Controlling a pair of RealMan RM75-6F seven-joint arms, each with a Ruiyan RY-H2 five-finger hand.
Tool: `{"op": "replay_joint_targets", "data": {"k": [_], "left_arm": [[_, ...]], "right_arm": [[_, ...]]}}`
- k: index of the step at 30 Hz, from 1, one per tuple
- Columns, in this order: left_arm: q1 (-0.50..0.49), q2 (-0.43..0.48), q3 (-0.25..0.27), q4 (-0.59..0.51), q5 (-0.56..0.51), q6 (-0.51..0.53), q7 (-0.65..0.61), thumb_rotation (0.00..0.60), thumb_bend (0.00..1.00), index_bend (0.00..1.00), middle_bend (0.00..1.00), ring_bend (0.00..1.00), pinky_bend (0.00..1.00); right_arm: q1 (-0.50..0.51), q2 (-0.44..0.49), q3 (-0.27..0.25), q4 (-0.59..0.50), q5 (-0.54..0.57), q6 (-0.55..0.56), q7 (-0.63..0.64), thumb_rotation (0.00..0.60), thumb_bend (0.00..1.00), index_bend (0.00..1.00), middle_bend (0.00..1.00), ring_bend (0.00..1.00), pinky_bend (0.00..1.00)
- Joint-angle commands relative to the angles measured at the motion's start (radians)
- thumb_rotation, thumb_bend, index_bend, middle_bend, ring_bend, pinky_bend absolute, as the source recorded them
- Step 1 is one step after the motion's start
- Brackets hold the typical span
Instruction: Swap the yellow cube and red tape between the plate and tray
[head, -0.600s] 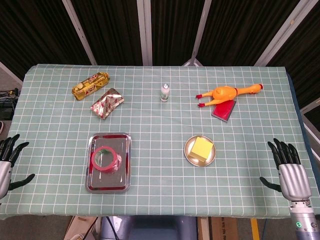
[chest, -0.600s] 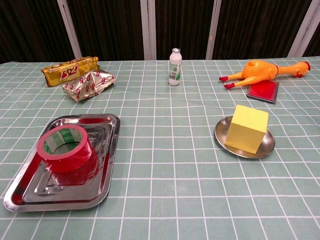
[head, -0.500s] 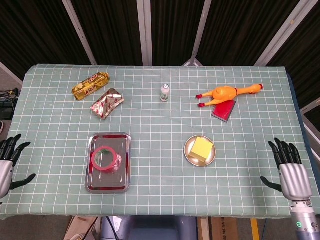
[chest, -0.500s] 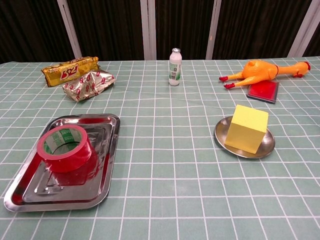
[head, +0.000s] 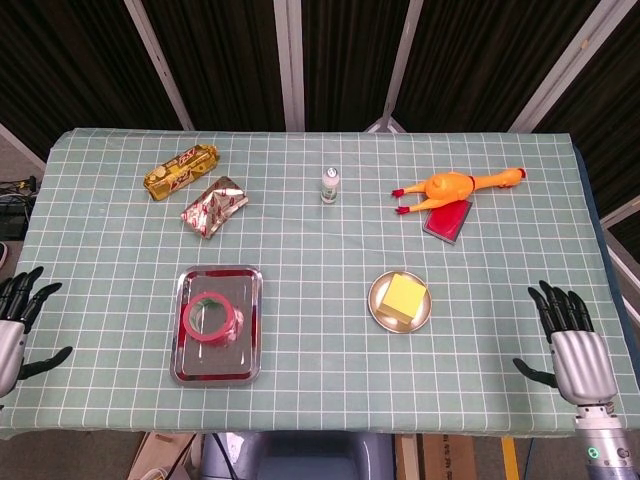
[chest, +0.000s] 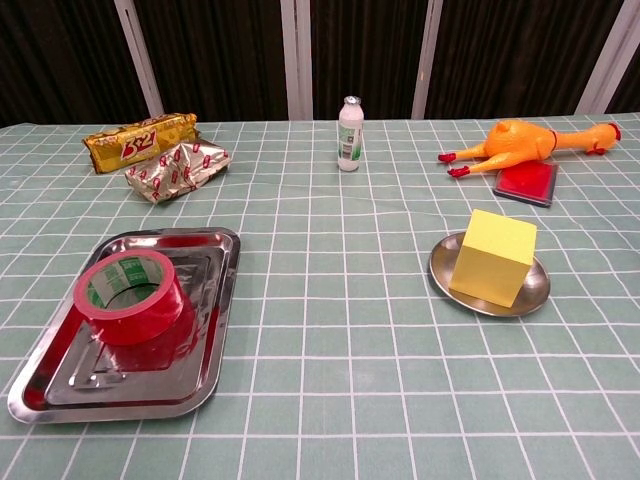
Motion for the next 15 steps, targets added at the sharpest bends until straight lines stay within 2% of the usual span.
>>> {"op": "replay_joint_targets", "data": {"k": [1, 9, 15], "left_arm": [[0.007, -0.001, 0.001, 0.003, 0.003, 0.011, -0.003, 0.6, 0.07, 0.18, 0.0, 0.0, 0.0], [0.022, 0.004, 0.009, -0.021, 0.003, 0.024, 0.015, 0.6, 0.07, 0.18, 0.0, 0.0, 0.0], [0.019, 0.001, 0.002, -0.025, -0.012, 0.013, 0.028, 0.6, 0.07, 0.18, 0.0, 0.0, 0.0]], "right_arm": [[0.002, 0.012, -0.01, -0.03, 0.001, -0.019, 0.037, 0.6, 0.0, 0.01, 0.0, 0.0, 0.0], [0.038, 0.026, -0.019, -0.105, 0.01, -0.101, 0.086, 0.6, 0.0, 0.01, 0.0, 0.0, 0.0], [0.111, 0.016, 0.026, -0.197, 0.07, -0.193, -0.018, 0.6, 0.0, 0.01, 0.0, 0.0, 0.0]]}}
